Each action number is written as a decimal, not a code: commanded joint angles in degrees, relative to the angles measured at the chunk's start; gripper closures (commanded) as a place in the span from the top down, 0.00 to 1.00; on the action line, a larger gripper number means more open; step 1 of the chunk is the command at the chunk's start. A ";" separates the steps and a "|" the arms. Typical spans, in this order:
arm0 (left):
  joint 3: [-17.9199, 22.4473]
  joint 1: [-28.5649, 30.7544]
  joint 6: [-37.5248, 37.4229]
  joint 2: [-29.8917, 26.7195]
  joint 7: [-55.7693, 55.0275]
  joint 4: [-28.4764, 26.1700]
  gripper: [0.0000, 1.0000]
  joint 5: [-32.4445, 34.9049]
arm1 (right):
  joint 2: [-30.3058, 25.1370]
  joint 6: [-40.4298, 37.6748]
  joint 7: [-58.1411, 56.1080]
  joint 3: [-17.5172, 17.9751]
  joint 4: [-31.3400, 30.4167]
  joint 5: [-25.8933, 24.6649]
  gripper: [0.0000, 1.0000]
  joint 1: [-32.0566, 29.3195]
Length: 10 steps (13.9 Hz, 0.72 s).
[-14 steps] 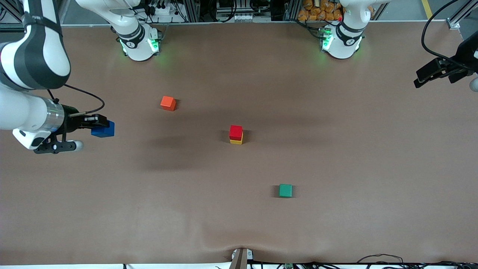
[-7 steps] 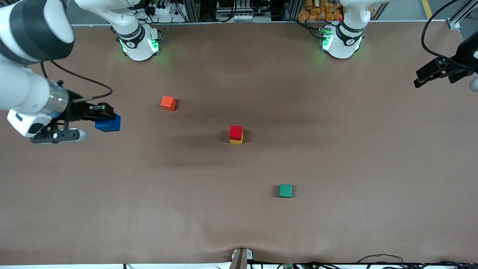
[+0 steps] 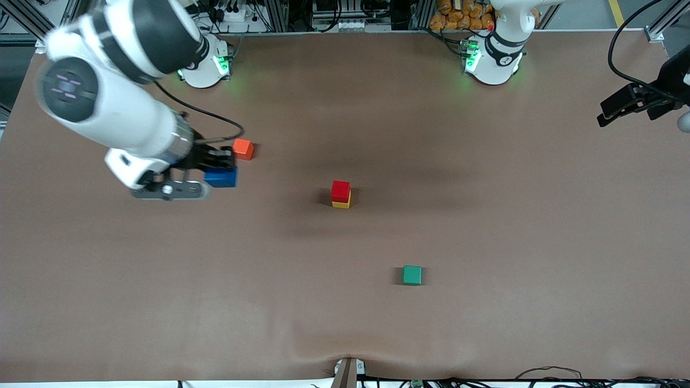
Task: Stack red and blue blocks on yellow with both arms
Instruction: 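Lift the blue cube with the right gripper toward the red-yellow stack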
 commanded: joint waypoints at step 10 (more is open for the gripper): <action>-0.62 0.86 3.35 -0.03 0.89 -1.37 1.00 -0.50 | 12.18 10.36 9.93 -0.59 4.33 3.56 0.09 9.18</action>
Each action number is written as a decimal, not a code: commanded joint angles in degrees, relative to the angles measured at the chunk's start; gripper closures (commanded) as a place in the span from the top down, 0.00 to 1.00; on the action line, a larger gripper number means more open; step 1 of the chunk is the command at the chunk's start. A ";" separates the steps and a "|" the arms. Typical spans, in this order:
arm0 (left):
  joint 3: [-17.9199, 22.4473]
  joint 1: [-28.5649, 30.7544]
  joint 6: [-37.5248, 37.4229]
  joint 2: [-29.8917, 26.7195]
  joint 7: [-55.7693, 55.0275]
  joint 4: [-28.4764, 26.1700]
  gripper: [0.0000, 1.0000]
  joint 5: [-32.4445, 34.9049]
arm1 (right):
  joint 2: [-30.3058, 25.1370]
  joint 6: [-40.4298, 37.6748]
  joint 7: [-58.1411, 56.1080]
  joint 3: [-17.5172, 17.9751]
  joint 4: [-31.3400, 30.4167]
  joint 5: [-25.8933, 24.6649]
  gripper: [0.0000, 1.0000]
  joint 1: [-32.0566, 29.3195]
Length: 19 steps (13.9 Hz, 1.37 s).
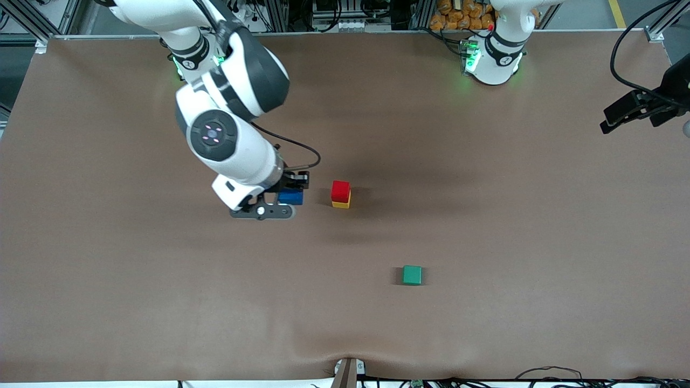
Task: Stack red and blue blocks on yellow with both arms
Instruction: 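Lift the blue cube with the right gripper toward the red-yellow stack, then lower the blue cube onto the red cube with the right gripper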
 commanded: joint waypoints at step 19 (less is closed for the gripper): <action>-0.36 0.47 0.34 -0.84 0.91 -0.60 1.00 -0.50 | 8.51 5.98 10.69 -0.74 1.79 0.84 0.08 8.35</action>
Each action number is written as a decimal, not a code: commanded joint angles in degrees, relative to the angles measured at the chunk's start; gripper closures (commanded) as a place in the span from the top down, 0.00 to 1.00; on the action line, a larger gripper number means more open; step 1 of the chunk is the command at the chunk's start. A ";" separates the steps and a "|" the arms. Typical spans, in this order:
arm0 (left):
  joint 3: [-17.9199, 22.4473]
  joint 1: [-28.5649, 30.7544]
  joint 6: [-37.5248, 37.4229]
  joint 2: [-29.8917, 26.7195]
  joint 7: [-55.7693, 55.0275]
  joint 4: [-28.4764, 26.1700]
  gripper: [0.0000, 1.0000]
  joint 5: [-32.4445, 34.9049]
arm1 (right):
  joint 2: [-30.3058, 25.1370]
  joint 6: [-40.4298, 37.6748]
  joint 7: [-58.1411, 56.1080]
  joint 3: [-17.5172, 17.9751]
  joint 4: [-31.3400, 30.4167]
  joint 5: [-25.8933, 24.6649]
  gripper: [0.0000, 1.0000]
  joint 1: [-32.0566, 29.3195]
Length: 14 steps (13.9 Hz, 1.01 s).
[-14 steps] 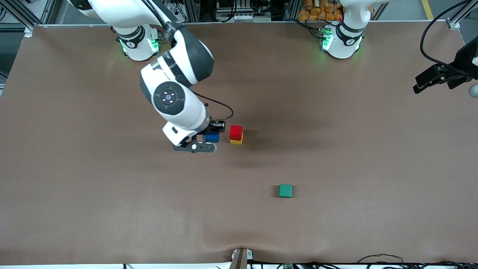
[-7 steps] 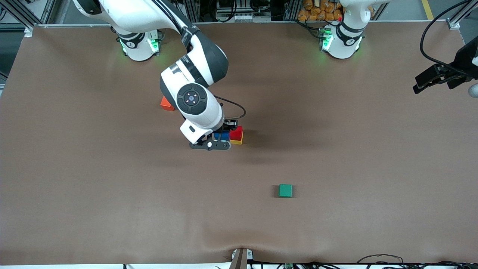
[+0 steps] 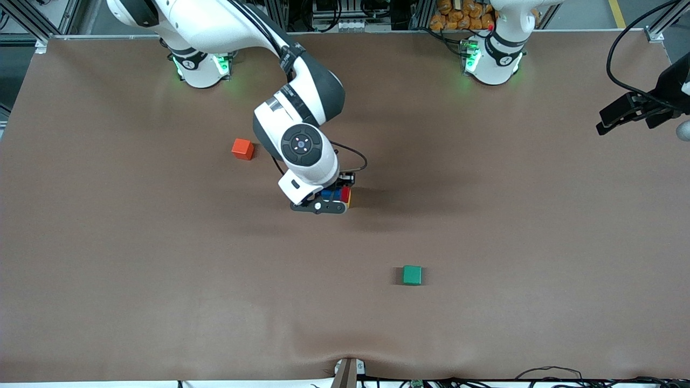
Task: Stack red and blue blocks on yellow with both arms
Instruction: 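Lower the blue cube onto the red cube with the right gripper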
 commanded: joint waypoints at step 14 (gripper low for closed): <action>-0.13 0.40 0.26 -0.89 0.82 -1.14 1.00 -0.50 | 2.41 4.08 1.44 -0.70 -0.19 -0.90 0.07 2.66</action>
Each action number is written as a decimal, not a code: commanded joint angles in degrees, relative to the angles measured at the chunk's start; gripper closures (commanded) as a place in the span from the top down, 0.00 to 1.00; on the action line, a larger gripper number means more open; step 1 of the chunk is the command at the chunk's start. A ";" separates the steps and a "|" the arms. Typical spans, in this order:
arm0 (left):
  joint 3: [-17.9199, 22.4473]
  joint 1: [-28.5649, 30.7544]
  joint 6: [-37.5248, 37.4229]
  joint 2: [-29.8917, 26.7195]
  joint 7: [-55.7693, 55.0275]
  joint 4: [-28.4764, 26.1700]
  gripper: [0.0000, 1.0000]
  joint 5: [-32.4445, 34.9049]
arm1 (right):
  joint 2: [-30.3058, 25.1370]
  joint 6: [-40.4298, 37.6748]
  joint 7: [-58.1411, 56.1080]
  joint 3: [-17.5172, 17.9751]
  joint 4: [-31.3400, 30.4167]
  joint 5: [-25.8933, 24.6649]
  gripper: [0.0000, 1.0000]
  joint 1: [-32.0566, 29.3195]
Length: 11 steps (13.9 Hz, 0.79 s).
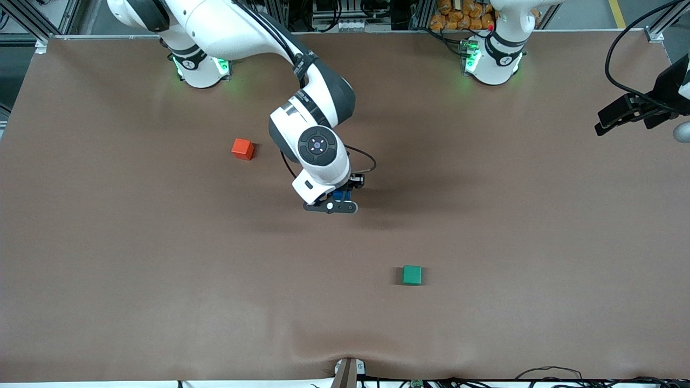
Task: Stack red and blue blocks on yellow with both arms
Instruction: 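Lower the blue cube onto the red cube with the right gripper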
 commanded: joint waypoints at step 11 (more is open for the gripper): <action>-0.13 0.38 0.17 -1.06 2.32 -0.63 1.00 -0.76 | -0.48 -0.26 1.14 -0.53 -2.24 -0.95 0.07 0.70</action>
